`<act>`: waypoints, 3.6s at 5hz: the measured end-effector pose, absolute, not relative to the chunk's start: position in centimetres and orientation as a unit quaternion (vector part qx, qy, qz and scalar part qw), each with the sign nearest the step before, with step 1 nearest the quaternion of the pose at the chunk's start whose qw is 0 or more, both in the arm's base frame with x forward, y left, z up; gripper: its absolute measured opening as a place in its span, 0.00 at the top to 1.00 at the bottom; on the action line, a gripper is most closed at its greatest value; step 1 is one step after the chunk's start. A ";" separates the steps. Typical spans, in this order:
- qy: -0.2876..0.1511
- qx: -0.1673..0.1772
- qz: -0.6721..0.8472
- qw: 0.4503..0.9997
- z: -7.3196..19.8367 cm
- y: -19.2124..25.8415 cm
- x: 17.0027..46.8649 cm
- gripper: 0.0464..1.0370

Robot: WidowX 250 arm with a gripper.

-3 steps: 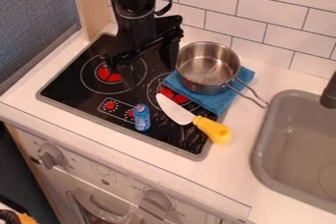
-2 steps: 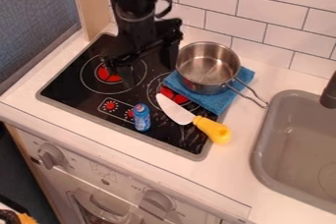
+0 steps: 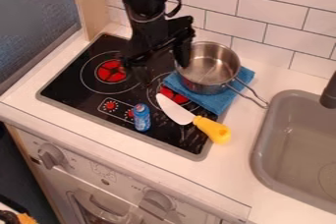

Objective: Move the silver pot to the bottom side of the burner

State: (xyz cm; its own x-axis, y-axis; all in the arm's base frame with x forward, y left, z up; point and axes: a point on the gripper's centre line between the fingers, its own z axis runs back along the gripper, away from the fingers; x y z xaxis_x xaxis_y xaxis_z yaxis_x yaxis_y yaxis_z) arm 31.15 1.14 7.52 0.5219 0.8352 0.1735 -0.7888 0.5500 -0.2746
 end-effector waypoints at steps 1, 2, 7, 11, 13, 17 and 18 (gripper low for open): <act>-0.162 -0.137 0.472 0.856 7.5 0.8 32.6 0.04; -0.176 -0.136 0.461 0.859 6.8 0.0 34.1 0.04; -0.167 -0.064 0.472 0.863 2.5 -0.6 36.1 0.68; -0.163 -0.056 0.470 0.866 2.4 -1.1 35.9 0.97; -0.161 -0.047 0.465 0.870 3.2 -0.5 35.7 0.97; -0.214 -0.036 0.541 0.813 9.3 8.2 30.8 0.97; -0.211 -0.024 0.567 0.796 8.8 11.2 29.3 0.97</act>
State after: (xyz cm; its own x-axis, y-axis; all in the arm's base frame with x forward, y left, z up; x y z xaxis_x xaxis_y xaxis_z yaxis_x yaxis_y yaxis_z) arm 29.34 11.23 8.78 0.2681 0.9127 0.3085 -0.8927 0.3557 -0.2766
